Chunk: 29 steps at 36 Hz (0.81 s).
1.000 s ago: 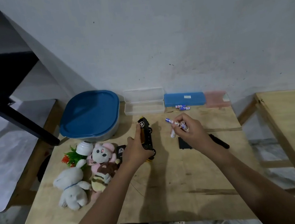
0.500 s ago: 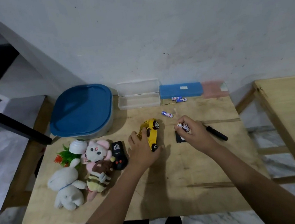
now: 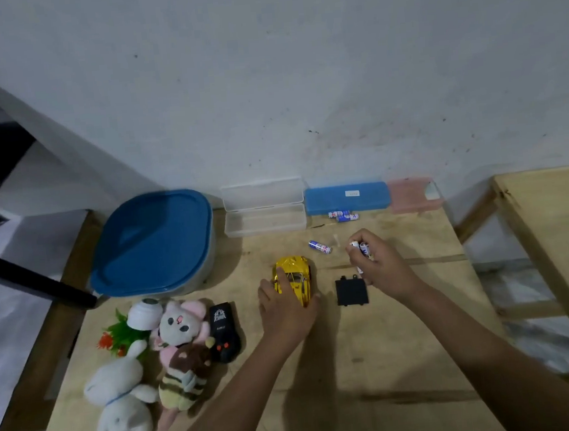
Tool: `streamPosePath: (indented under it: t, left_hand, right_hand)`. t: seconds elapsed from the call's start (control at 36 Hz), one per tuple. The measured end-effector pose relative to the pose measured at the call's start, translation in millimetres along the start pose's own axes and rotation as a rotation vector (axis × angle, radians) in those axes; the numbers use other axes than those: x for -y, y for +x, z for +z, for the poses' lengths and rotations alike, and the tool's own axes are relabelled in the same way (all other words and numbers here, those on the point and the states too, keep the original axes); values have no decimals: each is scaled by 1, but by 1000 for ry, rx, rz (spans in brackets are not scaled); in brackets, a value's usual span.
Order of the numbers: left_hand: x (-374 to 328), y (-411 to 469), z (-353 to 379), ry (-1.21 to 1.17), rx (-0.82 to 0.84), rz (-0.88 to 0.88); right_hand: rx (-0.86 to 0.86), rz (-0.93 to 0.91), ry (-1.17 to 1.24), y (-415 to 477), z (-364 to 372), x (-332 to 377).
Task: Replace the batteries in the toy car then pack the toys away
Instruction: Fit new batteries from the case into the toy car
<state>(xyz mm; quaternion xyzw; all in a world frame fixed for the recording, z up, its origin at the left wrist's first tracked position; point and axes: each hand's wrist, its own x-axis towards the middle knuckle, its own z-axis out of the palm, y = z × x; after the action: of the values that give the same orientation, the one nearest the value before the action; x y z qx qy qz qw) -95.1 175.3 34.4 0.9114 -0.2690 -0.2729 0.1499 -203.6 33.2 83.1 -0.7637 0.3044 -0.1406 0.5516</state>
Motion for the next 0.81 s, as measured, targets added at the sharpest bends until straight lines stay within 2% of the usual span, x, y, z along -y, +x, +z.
streamPosePath:
  t: [0.11,0.25,0.39,0.69,0.81]
  left_hand:
    - [-15,13,-14,-83,-113,139]
    - [-57,45,-29,-208,-120,267]
    - [-102,79,-25,-268,-40,432]
    - [-175,149,21,-77,168,644]
    - [-197,165,34,-12,249,679]
  right_hand:
    - [-16,71,59,14,-17,-14]
    - [-135,163,307,29,-40,-30]
    - [-294,179,255,39,-66,-52]
    - [-569,388,257,80,-96,-119]
    - [-669,378,184,96,-98,-132]
